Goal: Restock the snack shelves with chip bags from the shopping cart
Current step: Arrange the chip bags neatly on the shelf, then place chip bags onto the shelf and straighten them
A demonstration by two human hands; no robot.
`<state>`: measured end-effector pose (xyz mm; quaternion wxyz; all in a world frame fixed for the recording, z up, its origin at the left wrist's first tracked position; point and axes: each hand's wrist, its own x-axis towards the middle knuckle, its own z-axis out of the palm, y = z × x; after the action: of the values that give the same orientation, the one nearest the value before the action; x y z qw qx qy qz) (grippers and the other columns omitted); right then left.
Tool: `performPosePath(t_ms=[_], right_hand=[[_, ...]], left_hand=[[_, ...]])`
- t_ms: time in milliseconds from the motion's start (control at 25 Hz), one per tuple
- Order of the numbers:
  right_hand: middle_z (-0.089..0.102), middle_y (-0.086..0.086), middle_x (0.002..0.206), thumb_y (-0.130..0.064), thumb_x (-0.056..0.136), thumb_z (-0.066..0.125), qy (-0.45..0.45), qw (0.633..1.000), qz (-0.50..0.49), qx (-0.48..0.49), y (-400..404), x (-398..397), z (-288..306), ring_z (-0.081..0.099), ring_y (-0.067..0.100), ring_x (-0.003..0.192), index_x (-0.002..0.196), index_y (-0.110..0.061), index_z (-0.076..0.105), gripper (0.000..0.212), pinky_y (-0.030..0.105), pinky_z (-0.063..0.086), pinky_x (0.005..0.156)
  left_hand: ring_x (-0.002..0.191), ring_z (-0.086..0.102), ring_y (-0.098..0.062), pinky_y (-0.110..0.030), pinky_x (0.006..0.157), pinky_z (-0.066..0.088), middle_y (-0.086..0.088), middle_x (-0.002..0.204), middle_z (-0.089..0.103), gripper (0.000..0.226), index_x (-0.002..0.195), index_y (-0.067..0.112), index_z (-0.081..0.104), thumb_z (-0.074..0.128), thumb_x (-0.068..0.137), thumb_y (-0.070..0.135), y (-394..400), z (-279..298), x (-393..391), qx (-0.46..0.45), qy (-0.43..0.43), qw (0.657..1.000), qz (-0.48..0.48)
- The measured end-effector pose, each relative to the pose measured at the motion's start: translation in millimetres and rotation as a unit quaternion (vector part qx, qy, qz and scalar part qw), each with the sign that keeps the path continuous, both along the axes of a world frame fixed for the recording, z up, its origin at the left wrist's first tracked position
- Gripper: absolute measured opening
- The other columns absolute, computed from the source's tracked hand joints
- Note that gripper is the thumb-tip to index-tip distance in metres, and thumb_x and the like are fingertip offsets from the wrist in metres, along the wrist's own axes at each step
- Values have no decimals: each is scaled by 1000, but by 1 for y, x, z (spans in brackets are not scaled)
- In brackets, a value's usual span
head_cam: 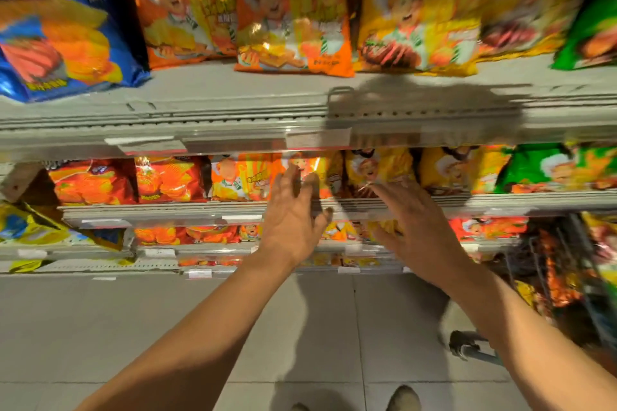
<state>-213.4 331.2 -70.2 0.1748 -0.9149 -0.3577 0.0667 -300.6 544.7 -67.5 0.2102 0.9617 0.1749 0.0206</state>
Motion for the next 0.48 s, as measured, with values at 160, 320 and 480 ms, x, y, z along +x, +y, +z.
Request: performPosePath(t_ms=[160, 320, 480], right_hand=[[41, 7, 158, -33, 92, 70, 42, 996, -68, 49, -65, -25, 31, 28, 32, 150, 153, -15, 40, 70, 42, 20, 123], [53, 18, 144, -27, 88, 75, 54, 986, -156, 39, -151, -40, 74, 46, 38, 136, 148, -6, 46, 70, 46, 39, 112], [56, 16, 132, -31, 88, 74, 43, 966, -251, 51, -256, -33, 107, 49, 35, 127, 146, -10, 48, 67, 41, 39, 106]], left_hand=[[154, 4, -31, -39, 126, 16, -12, 166, 8, 68, 158, 21, 27, 56, 99, 40, -50, 29, -12, -35, 40, 997, -56], [151, 18, -36, -36, 123, 20, -23, 161, 19, 65, 155, 9, 34, 59, 99, 34, -114, 78, 2, -49, 60, 987, -143], [137, 43, -46, -50, 111, 40, -29, 144, 48, 46, 135, 3, 59, 66, 94, 23, -204, 124, 46, -41, -10, 964, -261]])
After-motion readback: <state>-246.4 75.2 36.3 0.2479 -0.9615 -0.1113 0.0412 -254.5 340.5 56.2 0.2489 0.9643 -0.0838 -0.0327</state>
